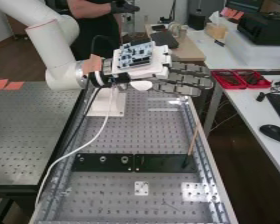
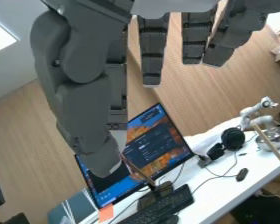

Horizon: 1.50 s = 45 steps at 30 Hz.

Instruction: Grab the drill bit and place it in the clear container

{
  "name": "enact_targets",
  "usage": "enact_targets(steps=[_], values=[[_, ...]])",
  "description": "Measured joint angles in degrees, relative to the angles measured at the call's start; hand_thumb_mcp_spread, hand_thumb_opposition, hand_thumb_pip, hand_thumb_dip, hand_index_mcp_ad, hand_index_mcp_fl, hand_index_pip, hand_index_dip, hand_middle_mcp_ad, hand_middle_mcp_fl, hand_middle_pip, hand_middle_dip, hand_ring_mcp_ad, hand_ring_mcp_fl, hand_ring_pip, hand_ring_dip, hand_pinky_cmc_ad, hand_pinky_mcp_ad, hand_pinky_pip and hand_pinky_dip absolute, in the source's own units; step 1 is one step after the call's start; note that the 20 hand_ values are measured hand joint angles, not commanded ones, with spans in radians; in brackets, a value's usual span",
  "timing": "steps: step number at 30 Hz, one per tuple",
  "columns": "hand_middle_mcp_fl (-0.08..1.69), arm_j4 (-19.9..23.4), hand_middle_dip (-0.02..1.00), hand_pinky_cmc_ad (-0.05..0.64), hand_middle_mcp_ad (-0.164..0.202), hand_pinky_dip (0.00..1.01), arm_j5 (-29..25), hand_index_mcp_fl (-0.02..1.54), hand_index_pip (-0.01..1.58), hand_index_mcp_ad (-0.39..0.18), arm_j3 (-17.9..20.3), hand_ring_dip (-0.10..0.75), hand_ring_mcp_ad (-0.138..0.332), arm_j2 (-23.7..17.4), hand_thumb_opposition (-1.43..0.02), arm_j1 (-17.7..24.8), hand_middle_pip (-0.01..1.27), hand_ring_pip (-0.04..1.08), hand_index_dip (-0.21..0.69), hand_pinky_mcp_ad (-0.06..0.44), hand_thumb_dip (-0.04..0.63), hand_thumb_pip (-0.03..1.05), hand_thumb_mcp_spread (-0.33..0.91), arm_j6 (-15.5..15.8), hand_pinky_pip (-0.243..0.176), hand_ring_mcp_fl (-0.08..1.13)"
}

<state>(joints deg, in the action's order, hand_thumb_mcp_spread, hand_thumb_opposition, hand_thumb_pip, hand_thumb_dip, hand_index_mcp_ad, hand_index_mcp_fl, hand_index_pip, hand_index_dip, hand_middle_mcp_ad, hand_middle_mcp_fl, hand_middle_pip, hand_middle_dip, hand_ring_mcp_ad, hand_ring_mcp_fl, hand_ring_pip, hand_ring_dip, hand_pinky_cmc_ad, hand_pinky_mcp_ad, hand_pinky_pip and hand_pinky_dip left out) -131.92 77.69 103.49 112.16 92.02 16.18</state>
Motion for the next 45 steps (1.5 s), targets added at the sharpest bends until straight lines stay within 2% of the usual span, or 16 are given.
enact_targets(steps=[3,10,15,26,45], values=[[0.25,0.26,0.17,0.260,0.066,0.20,2.73,0.82,1.13,-0.134,0.13,0.005,0.213,-0.13,-0.99,0.20,0.14,0.12,0.126,0.176,0.267,0.44,0.64,0.02,-0.042,0.03],[0.25,0.04,0.17,0.260,0.066,0.20,1.21,0.82,1.13,-0.134,0.24,0.016,0.213,-0.33,-0.99,1.22,0.14,0.11,0.129,0.176,0.267,0.44,0.64,0.00,-0.042,0.03],[0.25,-0.23,0.17,0.258,0.066,0.20,4.35,0.82,1.13,-0.134,0.38,0.016,0.213,-0.42,-0.99,2.58,0.14,0.11,0.129,0.176,0.267,0.44,0.64,-0.01,-0.042,0.03],[0.25,-0.94,0.17,0.262,0.066,0.20,7.11,0.83,1.11,-0.134,0.75,0.016,0.213,-0.41,-1.00,4.14,0.14,0.12,0.129,0.176,0.267,0.44,0.64,0.17,-0.042,0.03],[0.25,-6.41,0.17,0.262,0.066,0.20,12.18,0.83,1.11,-0.134,-0.80,0.016,0.213,2.15,-1.00,6.37,0.14,0.11,0.129,0.176,0.267,0.44,0.64,-1.33,-0.042,0.03]])
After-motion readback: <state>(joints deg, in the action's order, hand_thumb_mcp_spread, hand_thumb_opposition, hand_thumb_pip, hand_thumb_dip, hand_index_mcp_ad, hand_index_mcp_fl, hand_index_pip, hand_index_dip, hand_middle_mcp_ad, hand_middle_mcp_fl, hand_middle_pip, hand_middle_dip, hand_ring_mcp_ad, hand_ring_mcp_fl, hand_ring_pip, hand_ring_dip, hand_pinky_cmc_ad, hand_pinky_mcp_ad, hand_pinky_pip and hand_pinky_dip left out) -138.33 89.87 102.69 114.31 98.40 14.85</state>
